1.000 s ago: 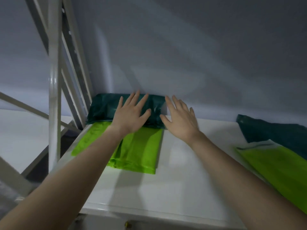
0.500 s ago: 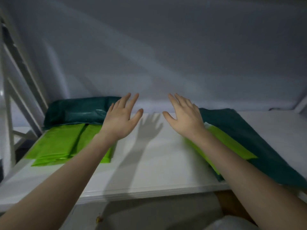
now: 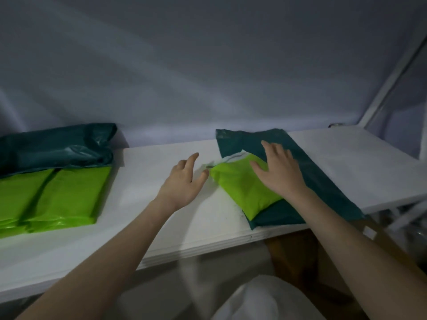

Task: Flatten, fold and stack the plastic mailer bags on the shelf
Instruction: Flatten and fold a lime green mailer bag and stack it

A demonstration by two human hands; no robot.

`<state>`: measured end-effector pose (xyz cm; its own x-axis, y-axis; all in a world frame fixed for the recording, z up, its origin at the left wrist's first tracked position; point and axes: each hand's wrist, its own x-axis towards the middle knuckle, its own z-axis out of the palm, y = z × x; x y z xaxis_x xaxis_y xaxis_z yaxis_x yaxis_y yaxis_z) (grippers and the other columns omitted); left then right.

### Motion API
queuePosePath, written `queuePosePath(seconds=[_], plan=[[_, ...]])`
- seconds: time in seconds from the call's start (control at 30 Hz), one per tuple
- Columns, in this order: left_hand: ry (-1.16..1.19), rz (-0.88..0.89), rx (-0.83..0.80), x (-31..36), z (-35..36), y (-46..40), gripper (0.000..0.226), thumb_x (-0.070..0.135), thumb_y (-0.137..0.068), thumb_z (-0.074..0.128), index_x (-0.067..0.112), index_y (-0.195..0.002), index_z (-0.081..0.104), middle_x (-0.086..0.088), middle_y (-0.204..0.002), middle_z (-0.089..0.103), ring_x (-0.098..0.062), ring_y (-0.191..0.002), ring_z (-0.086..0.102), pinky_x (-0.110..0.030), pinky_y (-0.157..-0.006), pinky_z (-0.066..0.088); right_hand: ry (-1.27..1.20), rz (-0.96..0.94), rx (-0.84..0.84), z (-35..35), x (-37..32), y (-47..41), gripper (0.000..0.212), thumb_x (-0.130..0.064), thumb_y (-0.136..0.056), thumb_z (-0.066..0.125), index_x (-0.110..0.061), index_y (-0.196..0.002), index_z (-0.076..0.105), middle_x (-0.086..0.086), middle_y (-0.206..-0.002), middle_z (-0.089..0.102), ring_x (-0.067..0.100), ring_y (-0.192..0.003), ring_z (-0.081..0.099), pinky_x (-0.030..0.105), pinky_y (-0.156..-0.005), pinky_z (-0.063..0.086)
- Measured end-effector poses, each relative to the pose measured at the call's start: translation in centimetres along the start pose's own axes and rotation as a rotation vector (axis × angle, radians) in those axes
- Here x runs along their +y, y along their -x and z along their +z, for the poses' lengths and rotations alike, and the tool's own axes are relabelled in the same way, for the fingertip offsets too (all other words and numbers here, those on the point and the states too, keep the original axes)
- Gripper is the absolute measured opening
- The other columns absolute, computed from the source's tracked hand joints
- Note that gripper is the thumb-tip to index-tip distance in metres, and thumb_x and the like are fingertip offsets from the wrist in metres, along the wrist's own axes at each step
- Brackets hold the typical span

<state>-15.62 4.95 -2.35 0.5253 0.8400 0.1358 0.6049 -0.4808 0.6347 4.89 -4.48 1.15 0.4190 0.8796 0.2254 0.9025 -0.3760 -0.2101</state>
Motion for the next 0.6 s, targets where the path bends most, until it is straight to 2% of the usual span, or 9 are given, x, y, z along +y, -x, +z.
queuePosePath(seconds=[0.17, 0.27, 0.33, 0.43, 0.5, 0.6], plan=[[0.069, -0.105, -0.186, 0.5, 4.3, -0.9, 0.046, 0.041, -0.094, 0.043, 0.028, -0.138, 0.034, -0.012, -0.122, 0.06, -0.029, -0.114, 0.053, -0.034, -0.097, 0.039, -0.054, 0.126, -0.106, 2.3, 2.7, 0.4, 0.067, -0.049, -0.093, 0.042, -0.017, -0.147, 0.018, 0.013, -0.147, 0.029, 0.036, -0.132, 0.031, 0.047, -0.103, 0.031], [0.169, -0.149, -0.269, 1.2, 6.3, -0.8, 0.041, 0.04, -0.096, 0.041, 0.029, -0.135, 0.038, -0.008, -0.107, 0.065, -0.026, -0.1, 0.056, -0.028, -0.085, 0.038, -0.087, 0.209, -0.165, 3.5, 4.1, 0.3, 0.068, -0.052, -0.092, 0.042, -0.018, -0.146, 0.017, 0.015, -0.145, 0.032, 0.037, -0.131, 0.033, 0.052, -0.103, 0.029], [0.282, -0.178, -0.3, 1.4, 7.3, -0.9, 0.039, 0.04, -0.096, 0.041, 0.03, -0.134, 0.039, -0.007, -0.11, 0.063, -0.025, -0.1, 0.055, -0.025, -0.083, 0.035, -0.131, 0.239, -0.187, 4.1, 4.6, 0.3, 0.068, -0.052, -0.091, 0.044, -0.018, -0.145, 0.019, 0.014, -0.142, 0.038, 0.036, -0.129, 0.036, 0.052, -0.102, 0.03], [0.408, -0.199, -0.267, 1.8, 8.4, -1.3, 0.041, 0.039, -0.095, 0.046, 0.029, -0.134, 0.042, -0.007, -0.121, 0.056, -0.02, -0.105, 0.055, -0.021, -0.084, 0.036, -0.224, 0.238, -0.186, 4.7, 4.8, 0.4, 0.067, -0.049, -0.088, 0.052, -0.018, -0.14, 0.024, 0.011, -0.135, 0.045, 0.034, -0.125, 0.039, 0.05, -0.101, 0.034], [0.45, -0.201, -0.189, 2.1, 8.6, -1.7, 0.041, 0.035, -0.093, 0.051, 0.024, -0.132, 0.047, -0.007, -0.12, 0.055, -0.018, -0.1, 0.056, -0.02, -0.081, 0.037, -0.328, 0.224, -0.16, 4.9, 4.7, 0.4, 0.065, -0.044, -0.084, 0.059, -0.019, -0.136, 0.027, 0.011, -0.129, 0.046, 0.033, -0.12, 0.043, 0.051, -0.099, 0.038], [0.572, -0.191, -0.059, 2.1, 8.0, -2.4, 0.033, 0.028, -0.087, 0.062, 0.021, -0.119, 0.056, -0.01, -0.114, 0.059, -0.019, -0.091, 0.06, -0.026, -0.083, 0.045, -0.495, 0.192, -0.109, 4.8, 4.2, 0.4, 0.068, -0.034, -0.08, 0.067, -0.019, -0.133, 0.027, 0.01, -0.127, 0.044, 0.03, -0.113, 0.049, 0.048, -0.095, 0.043]])
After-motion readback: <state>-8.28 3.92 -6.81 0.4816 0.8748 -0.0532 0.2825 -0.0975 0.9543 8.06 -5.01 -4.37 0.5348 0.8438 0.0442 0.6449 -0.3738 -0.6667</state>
